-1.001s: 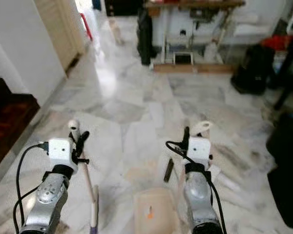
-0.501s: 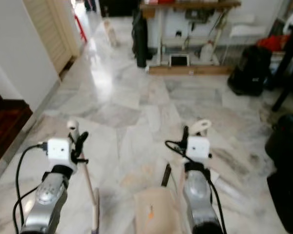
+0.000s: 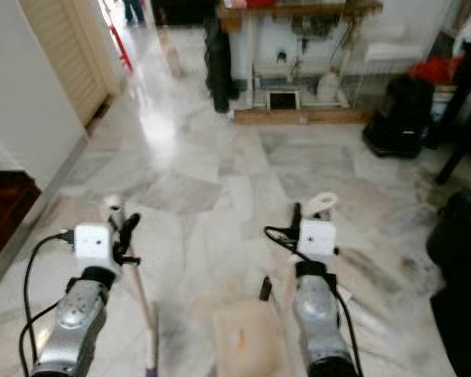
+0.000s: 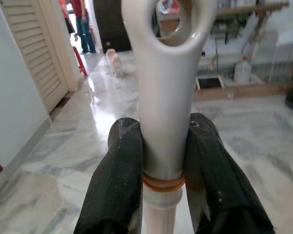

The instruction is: Sweep floor

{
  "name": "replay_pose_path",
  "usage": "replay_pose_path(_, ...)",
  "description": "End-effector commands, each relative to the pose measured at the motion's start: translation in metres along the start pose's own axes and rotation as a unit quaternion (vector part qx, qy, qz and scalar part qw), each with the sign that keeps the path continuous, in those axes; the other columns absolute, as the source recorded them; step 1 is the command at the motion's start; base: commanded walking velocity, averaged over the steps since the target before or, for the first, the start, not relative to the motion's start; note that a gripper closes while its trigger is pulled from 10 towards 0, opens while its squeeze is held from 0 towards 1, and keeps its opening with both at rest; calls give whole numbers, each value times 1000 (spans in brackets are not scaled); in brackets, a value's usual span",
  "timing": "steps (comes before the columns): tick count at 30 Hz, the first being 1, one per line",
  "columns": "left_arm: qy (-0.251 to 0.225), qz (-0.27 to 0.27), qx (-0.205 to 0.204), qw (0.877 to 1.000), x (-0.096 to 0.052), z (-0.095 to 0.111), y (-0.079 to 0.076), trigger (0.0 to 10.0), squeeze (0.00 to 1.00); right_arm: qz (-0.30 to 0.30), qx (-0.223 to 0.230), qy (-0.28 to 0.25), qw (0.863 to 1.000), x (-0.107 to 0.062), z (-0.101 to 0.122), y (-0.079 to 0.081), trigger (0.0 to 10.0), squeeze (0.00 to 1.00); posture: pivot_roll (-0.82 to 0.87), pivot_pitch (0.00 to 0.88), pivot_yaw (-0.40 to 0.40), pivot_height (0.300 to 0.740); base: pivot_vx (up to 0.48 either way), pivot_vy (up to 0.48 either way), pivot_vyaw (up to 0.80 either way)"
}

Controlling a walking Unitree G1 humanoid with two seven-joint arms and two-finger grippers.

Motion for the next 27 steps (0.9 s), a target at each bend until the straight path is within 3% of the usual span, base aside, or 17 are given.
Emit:
replay_pose_path(1,-14,8,9,1000,2,5,8,10000,0,13,12,-18,1000,5,9,12,10000,0,98,13,28,740,326,0,0)
replay_pose_path(9,-13,8,9,1000,2,5,8,10000,0,14,13,-15,1000,5,8,13,10000,0,99,13,28,740,328,0,-557)
replay_pose_path(27,-13,8,10,1000,2,5,8,10000,0,15,14,-17,1000,5,8,14,10000,0,99,14,31,740,326,0,0)
Point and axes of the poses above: a point about 5 cm out from each wrist's last joint towards the gripper, its own x axis pointing out of the wrist towards the gripper, its own z axis along the axis of the wrist's last joint, y = z × x, the point moved 1 cm from there along x, pointing out of the wrist towards the gripper, and after that the axes turned 11 degrees about x, right-handed, at the moved point
